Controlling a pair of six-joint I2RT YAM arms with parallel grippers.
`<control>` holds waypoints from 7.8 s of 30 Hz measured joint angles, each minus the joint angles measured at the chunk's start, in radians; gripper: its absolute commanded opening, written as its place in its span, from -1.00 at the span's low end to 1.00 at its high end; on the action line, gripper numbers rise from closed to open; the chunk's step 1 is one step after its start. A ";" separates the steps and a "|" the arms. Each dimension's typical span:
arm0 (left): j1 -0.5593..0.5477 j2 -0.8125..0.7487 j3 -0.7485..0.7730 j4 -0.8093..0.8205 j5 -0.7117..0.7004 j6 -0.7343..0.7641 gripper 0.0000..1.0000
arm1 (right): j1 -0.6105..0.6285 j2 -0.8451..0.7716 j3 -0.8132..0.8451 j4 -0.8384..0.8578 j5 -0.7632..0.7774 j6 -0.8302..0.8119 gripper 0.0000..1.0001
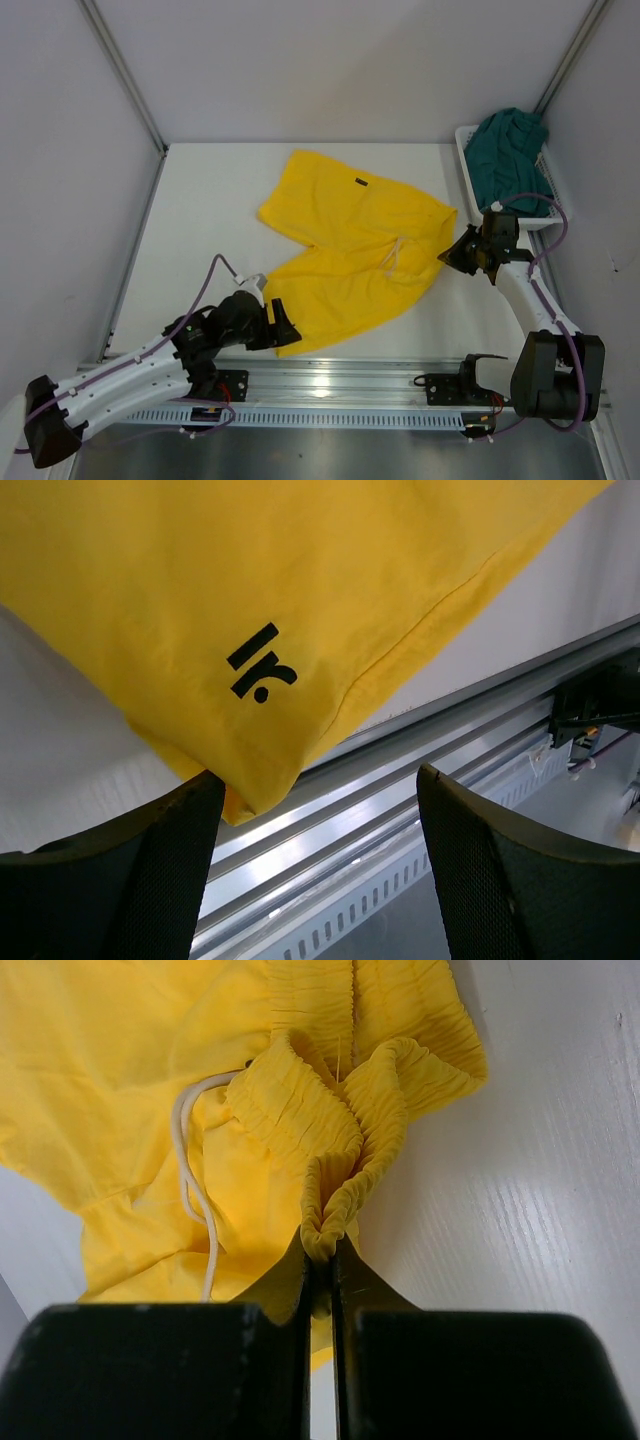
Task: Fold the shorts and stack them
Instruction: Fold the shorts
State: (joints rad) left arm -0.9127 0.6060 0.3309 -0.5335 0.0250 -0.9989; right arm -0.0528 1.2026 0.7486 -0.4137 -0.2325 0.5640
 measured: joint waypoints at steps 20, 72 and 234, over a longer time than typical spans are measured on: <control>-0.015 -0.011 -0.134 0.208 -0.151 -0.107 -0.18 | -0.002 -0.023 -0.015 0.009 -0.021 0.004 -1.00; 0.518 0.278 0.762 -0.097 -0.265 0.446 -1.00 | 0.214 -0.378 0.105 -0.504 0.073 0.212 -1.00; 0.467 0.627 0.507 0.456 0.033 0.514 0.43 | 0.530 0.216 0.091 0.090 0.074 -0.206 0.24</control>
State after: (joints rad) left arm -0.4461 1.2327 0.8383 -0.0776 0.0582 -0.4847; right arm 0.4774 1.4185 0.8398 -0.3233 -0.1581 0.3576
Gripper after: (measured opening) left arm 0.712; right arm 0.613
